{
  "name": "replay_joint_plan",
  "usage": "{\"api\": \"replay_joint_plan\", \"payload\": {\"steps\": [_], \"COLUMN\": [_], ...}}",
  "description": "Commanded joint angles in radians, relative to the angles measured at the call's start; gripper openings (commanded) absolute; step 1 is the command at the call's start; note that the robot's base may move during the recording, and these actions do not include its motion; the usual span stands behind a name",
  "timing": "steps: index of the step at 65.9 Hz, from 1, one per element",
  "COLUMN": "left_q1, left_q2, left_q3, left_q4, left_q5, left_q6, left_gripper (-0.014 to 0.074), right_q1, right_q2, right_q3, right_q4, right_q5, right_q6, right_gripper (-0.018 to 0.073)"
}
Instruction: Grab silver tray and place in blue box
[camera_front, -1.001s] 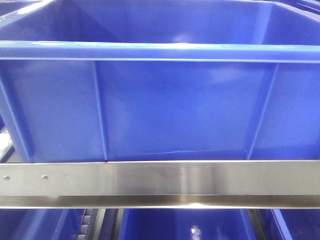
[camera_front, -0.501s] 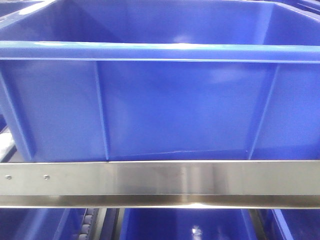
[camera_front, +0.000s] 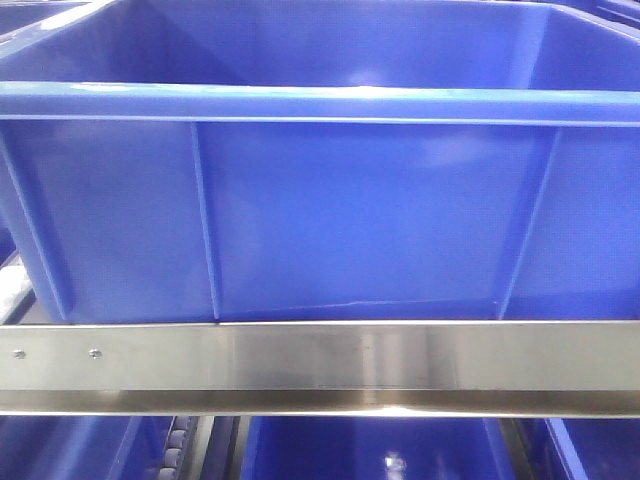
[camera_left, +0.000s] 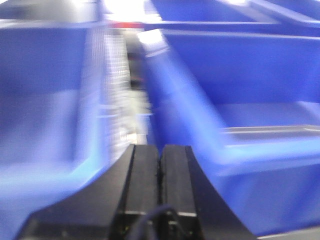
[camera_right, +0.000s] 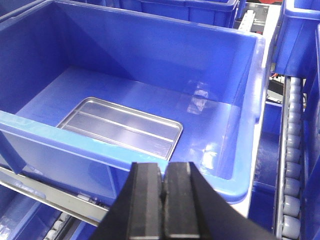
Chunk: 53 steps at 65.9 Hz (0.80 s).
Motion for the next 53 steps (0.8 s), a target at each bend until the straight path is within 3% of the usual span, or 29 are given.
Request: {"api": "replay_joint_plan", "payload": {"steps": [1,11,13,18,53], "left_q1": [0.045,0.105,0.113,0.125,0.125], "left_q2": [-0.043,-0.111,-0.126,-0.133,-0.133], "left_q3": [0.035,0.152,0.147,0.147,0.147], "left_q4": [-0.016,-0.052,-0.052,-0.052,-0.052], "left_q5": [-0.133,-0.23,-0.179,-0.178,-0.178], "left_q6": [0.003,0.003,0.003,0.003,0.003], "left_gripper": [-0.0105,-0.0105,-0.0105,-0.0105,-0.0105], "right_q1": [0.004,0.004,0.004,0.004,0.004], "right_q2": [0.01,0.01,0.01,0.01,0.01], "right_q3": [-0.028,-0.028,-0.028,-0.028,-0.028], "right_q4": [-0.028,-0.028,-0.028,-0.028,-0.028], "right_q5": [-0.081,-0.081,-0.081,-0.081,-0.074], "right_q6": [-0.01,-0.01,-0.01,-0.01,-0.01], "right_gripper": [0.0052,0.0052,0.0052,0.0052,0.0052]}}
